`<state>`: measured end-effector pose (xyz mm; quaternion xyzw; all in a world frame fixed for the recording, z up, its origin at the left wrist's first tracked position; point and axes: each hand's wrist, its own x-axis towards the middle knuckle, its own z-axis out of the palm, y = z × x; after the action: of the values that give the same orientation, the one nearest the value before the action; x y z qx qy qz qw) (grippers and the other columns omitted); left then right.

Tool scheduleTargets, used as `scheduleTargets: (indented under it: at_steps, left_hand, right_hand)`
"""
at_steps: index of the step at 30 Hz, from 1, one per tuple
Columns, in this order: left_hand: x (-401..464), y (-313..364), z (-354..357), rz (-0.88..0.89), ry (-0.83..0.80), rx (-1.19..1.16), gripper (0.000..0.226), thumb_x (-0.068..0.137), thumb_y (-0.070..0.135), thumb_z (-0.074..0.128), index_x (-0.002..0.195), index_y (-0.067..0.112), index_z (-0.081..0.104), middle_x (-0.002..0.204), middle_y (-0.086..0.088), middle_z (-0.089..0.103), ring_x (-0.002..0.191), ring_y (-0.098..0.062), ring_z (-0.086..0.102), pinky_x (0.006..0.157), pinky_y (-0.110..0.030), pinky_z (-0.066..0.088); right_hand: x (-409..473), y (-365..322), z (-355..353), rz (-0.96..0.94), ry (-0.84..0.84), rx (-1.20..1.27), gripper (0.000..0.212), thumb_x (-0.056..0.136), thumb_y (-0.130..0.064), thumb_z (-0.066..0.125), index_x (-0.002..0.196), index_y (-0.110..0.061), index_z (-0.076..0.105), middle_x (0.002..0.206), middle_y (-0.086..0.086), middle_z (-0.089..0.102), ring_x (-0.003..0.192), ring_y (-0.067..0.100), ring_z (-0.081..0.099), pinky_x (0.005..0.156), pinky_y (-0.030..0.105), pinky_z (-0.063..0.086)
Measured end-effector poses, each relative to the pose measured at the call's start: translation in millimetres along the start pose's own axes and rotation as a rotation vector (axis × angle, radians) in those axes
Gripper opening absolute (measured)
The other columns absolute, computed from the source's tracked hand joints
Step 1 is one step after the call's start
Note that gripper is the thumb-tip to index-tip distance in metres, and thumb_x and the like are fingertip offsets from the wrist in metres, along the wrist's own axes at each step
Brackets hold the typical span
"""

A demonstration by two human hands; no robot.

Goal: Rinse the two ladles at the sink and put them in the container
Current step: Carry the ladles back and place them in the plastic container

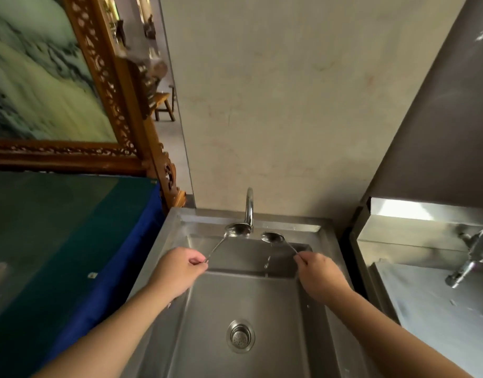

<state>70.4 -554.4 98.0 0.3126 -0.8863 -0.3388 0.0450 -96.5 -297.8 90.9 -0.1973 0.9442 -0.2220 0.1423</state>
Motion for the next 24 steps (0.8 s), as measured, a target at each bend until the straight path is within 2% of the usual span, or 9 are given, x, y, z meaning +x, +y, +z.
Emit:
scheduleTargets:
  at_steps: [4, 6, 9, 11, 13, 15, 17, 19, 24]
  left_hand:
    - [4.1, 28.0, -48.4, 0.162, 0.156, 0.163, 0.012, 0.090, 0.026, 0.069, 0.095, 0.026, 0.080, 0.090, 0.011, 0.077, 0.081, -0.006, 0.070, 0.073, -0.025, 0.058]
    - [4.1, 41.4, -74.7, 0.251, 0.231, 0.245, 0.014, 0.091, 0.024, 0.066, 0.090, 0.022, 0.080, 0.089, 0.005, 0.078, 0.079, -0.012, 0.071, 0.073, -0.029, 0.059]
    - [0.1, 59.5, -121.3, 0.369, 0.335, 0.313, 0.019, 0.091, 0.021, 0.063, 0.079, 0.016, 0.077, 0.079, 0.000, 0.073, 0.072, -0.016, 0.068, 0.067, -0.034, 0.059]
    - [-5.2, 71.4, -152.9, 0.430, 0.395, 0.346, 0.023, 0.091, 0.020, 0.062, 0.070, 0.017, 0.072, 0.073, 0.002, 0.066, 0.065, -0.013, 0.062, 0.057, -0.028, 0.052]
    - [-12.6, 78.4, -181.5, 0.482, 0.431, 0.375, 0.034, 0.091, 0.020, 0.061, 0.057, 0.019, 0.058, 0.062, 0.004, 0.055, 0.055, -0.008, 0.053, 0.047, -0.021, 0.036]
    - [-19.4, 82.3, -205.6, 0.522, 0.468, 0.387, 0.042, 0.092, 0.022, 0.060, 0.052, 0.023, 0.047, 0.058, 0.007, 0.048, 0.051, -0.005, 0.048, 0.045, -0.020, 0.031]
    - [-22.6, 81.9, -227.1, 0.560, 0.485, 0.371, 0.030, 0.094, 0.025, 0.061, 0.064, 0.028, 0.064, 0.068, 0.008, 0.059, 0.059, -0.005, 0.056, 0.049, -0.019, 0.043]
    - [-26.3, 81.0, -245.4, 0.602, 0.482, 0.349, 0.016, 0.095, 0.026, 0.062, 0.085, 0.027, 0.075, 0.081, 0.008, 0.066, 0.069, -0.006, 0.062, 0.055, -0.014, 0.045]
    - [-31.2, 82.9, -273.2, 0.689, 0.518, 0.328, 0.016, 0.094, 0.027, 0.063, 0.088, 0.024, 0.077, 0.078, 0.008, 0.066, 0.067, -0.006, 0.063, 0.057, -0.018, 0.052]
  right_hand:
    - [-16.4, -30.3, -56.6, -0.126, 0.202, -0.160, 0.032, 0.104, -0.029, 0.037, 0.097, -0.021, 0.067, 0.095, 0.003, 0.051, 0.080, 0.027, 0.065, 0.072, 0.037, 0.054]
    - [-27.0, -52.2, -84.2, -0.148, 0.283, -0.192, 0.031, 0.104, -0.029, 0.037, 0.096, -0.018, 0.065, 0.095, 0.004, 0.047, 0.071, 0.026, 0.062, 0.071, 0.039, 0.055]
    - [-45.7, -90.1, -122.1, -0.187, 0.412, -0.213, 0.030, 0.104, -0.028, 0.039, 0.106, -0.016, 0.067, 0.098, 0.005, 0.047, 0.072, 0.030, 0.063, 0.072, 0.043, 0.056]
    - [-58.6, -114.2, -144.1, -0.211, 0.487, -0.205, 0.033, 0.104, -0.030, 0.039, 0.114, -0.018, 0.068, 0.100, 0.004, 0.050, 0.076, 0.030, 0.065, 0.072, 0.047, 0.058]
    - [-72.8, -136.8, -159.2, -0.245, 0.534, -0.197, 0.034, 0.104, -0.031, 0.040, 0.121, -0.020, 0.068, 0.100, 0.003, 0.052, 0.077, 0.030, 0.066, 0.073, 0.048, 0.057]
    - [-87.0, -155.9, -169.8, -0.265, 0.569, -0.199, 0.034, 0.104, -0.030, 0.042, 0.125, -0.021, 0.067, 0.099, 0.001, 0.052, 0.077, 0.031, 0.065, 0.072, 0.045, 0.056]
    - [-99.6, -170.4, -175.9, -0.268, 0.608, -0.199, 0.034, 0.104, -0.028, 0.043, 0.126, -0.021, 0.068, 0.096, 0.000, 0.050, 0.077, 0.030, 0.064, 0.071, 0.042, 0.054]
    - [-110.8, -182.7, -176.7, -0.263, 0.637, -0.189, 0.033, 0.104, -0.027, 0.045, 0.126, -0.020, 0.069, 0.093, -0.001, 0.049, 0.076, 0.029, 0.063, 0.069, 0.040, 0.053]
    - [-135.2, -204.4, -177.8, -0.251, 0.693, -0.192, 0.035, 0.104, -0.029, 0.045, 0.133, -0.024, 0.066, 0.094, -0.003, 0.048, 0.078, 0.028, 0.064, 0.071, 0.044, 0.055]
